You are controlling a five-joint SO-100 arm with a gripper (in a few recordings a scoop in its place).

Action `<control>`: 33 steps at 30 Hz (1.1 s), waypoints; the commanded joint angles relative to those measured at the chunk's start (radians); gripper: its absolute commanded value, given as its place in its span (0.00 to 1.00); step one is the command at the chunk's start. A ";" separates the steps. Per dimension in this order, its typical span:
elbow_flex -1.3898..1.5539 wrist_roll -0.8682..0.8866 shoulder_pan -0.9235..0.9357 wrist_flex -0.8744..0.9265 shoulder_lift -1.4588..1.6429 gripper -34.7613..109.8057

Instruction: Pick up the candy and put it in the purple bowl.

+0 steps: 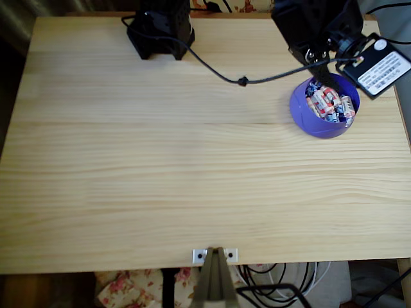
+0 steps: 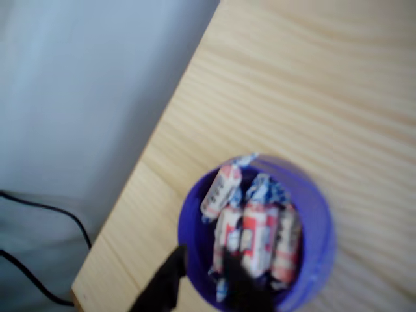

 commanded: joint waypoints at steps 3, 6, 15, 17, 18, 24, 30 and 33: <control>-0.011 -0.179 0.207 0.225 0.301 0.24; 0.005 -0.287 0.391 0.359 0.370 0.24; 0.305 -0.635 0.956 0.345 0.647 0.24; 0.344 -0.667 1.034 0.348 0.649 0.24; 0.368 -0.680 1.063 0.337 0.650 0.24; 0.551 -0.673 1.103 0.278 0.687 0.24; 0.873 -0.653 1.039 0.374 1.224 0.24; 0.876 -0.678 1.045 0.534 1.362 0.24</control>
